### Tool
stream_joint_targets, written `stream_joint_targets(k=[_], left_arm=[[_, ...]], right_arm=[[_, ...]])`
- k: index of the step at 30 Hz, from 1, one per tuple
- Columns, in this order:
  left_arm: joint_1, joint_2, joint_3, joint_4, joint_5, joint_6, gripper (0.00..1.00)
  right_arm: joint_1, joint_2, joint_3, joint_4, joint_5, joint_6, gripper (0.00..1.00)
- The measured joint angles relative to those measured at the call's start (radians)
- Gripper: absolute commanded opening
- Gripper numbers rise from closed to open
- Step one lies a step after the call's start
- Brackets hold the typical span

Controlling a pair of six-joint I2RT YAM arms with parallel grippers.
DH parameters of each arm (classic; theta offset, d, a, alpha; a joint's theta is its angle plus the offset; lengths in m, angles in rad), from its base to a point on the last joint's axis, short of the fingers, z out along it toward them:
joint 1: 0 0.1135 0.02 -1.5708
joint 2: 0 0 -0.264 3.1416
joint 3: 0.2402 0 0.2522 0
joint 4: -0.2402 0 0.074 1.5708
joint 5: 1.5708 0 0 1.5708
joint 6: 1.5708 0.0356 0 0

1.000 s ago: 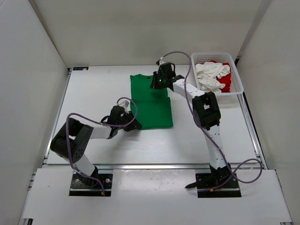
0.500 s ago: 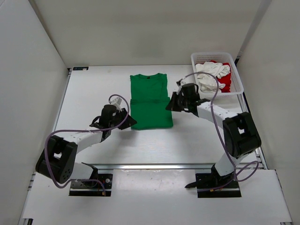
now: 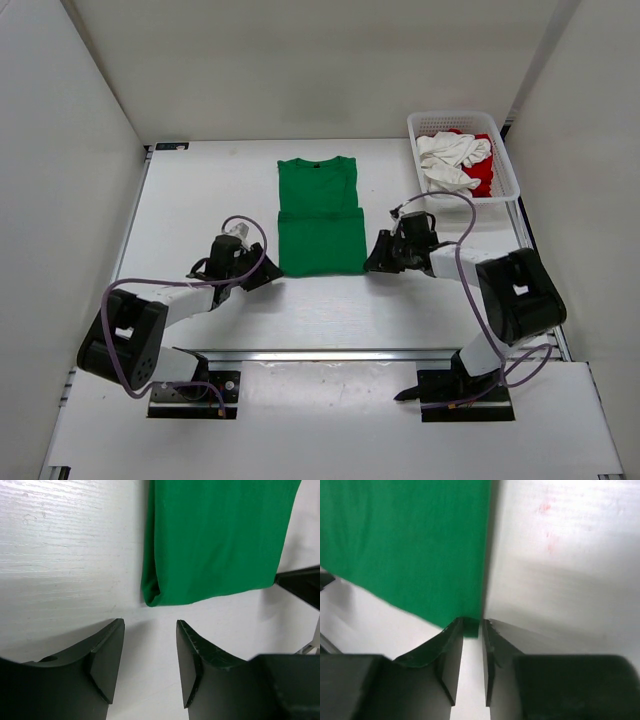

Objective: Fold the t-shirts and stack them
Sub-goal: Grab one side of the 2/3 rectangular tshirt with both arms

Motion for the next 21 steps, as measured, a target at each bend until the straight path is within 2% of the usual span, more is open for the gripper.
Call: stream_joint_targets(k=[2,4,6,10,12,13,14,15,16,18,20,21], left_arm=[[-0.001,0.008,0.000,0.008,-0.002,-0.005,0.60],[-0.008,0.028,0.004,0.015,-0.003,-0.010,0.56],[-0.017,0.057,0.022,0.026,-0.003,-0.014,0.46],[-0.029,0.127,0.055,0.061,-0.003,-0.021,0.38],[-0.030,0.152,0.063,0.080,0.003,-0.026,0.33],[-0.029,0.159,0.064,0.088,0.004,-0.029,0.32],[-0.030,0.164,0.064,0.093,0.005,-0.030,0.20],[-0.031,0.166,0.064,0.097,0.005,-0.029,0.20],[-0.033,0.166,0.064,0.096,0.003,-0.028,0.15],[-0.035,0.172,0.065,0.093,0.001,-0.035,0.10],[-0.037,0.172,0.066,0.092,0.000,-0.037,0.00],[-0.037,0.171,0.066,0.091,0.000,-0.036,0.00]], right_arm=[[-0.003,-0.050,-0.039,0.009,-0.001,0.002,0.35],[-0.011,-0.091,-0.065,0.016,-0.004,0.006,0.40],[-0.015,-0.101,-0.076,0.031,-0.008,0.008,0.42],[-0.026,-0.056,-0.078,0.066,-0.046,0.020,0.42],[-0.030,-0.027,-0.077,0.106,-0.084,0.035,0.39],[-0.034,-0.014,-0.077,0.125,-0.101,0.041,0.31],[-0.037,0.000,-0.077,0.145,-0.118,0.045,0.17],[-0.040,0.016,-0.077,0.160,-0.140,0.059,0.15],[-0.041,0.024,-0.077,0.172,-0.149,0.064,0.07],[-0.041,0.045,-0.077,0.178,-0.162,0.069,0.00],[-0.040,0.055,-0.077,0.181,-0.178,0.081,0.00],[-0.040,0.054,-0.077,0.181,-0.180,0.085,0.00]])
